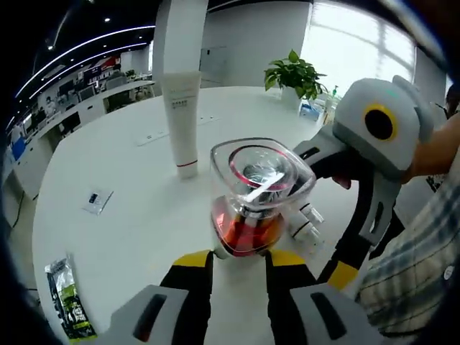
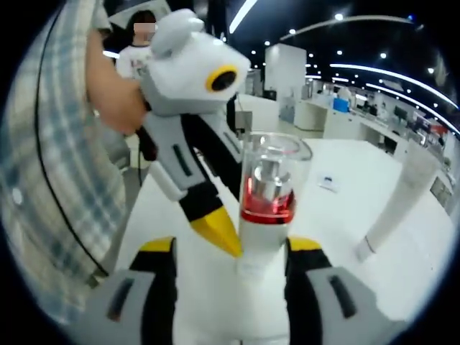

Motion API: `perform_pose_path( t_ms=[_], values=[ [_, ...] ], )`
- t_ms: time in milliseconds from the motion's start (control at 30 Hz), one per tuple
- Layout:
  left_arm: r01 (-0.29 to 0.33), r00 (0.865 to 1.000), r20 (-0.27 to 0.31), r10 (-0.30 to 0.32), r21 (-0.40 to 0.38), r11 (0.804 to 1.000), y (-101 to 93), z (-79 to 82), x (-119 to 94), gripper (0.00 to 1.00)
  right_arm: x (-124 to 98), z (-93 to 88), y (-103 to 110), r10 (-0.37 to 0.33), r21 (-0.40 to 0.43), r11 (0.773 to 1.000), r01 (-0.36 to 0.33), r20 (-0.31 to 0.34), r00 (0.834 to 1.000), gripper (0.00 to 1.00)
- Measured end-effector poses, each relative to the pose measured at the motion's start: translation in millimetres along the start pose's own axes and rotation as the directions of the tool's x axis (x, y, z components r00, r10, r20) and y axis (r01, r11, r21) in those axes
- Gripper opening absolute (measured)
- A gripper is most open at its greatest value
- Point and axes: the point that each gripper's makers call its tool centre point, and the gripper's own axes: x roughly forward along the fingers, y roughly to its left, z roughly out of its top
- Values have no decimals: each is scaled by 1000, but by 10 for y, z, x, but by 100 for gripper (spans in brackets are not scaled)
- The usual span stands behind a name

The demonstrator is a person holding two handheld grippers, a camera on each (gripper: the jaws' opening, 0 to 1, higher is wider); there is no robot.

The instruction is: Arrange the skincare products in the storage area until every visible bottle or jar stands upright without overlapping.

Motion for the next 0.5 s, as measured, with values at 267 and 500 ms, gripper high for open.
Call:
perform_pose_path(
  t_ms=[267,500],
  values=[
    [63,997,-37,-63,-1,998,3,-59,-33,28,-48,-7,43,-31,38,999,31,-4,1000,52],
    [63,995,-75,-61,24,998,55,-166,-89,26,-133,-71,170,-2,45,999,3,-26,1000,33]
  ],
)
